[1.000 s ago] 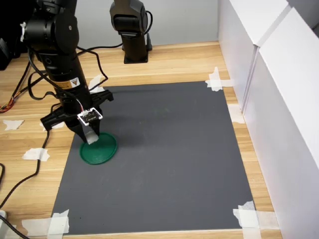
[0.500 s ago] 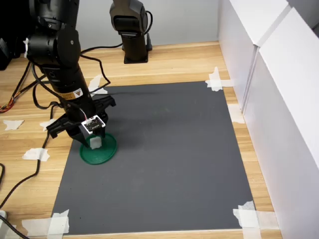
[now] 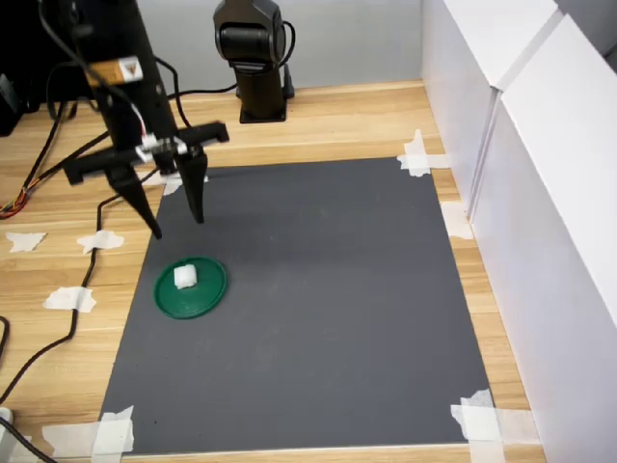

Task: Grasp a white terminal and put it on the green lid.

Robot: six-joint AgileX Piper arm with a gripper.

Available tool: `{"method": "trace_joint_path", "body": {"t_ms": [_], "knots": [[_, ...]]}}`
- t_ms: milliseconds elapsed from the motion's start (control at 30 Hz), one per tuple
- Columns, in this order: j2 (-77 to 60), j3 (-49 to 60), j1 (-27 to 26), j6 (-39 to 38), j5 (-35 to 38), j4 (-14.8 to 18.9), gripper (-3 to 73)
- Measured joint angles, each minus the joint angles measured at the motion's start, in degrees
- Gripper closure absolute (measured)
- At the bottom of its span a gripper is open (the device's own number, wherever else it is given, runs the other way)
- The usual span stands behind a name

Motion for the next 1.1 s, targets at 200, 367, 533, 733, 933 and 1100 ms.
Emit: {"method": "trace_joint_path", "body": {"t_ms": [200,367,533,733,933,1100], "knots": [[-5.32,0.0,0.0,2.98,5.97,7.02,65.2],[-9.96,2.11,0.0,10.57,6.76,8.01,70.4],[-19.23,7.89,0.0,15.59,-0.53,3.78,71.0],[-27.63,20.17,0.0,25.25,-11.8,-2.26,71.0],[-36.85,30.49,0.0,38.87,-19.3,-5.62,71.0],[-43.94,35.93,0.0,42.63,-20.0,-5.91,71.0]]}}
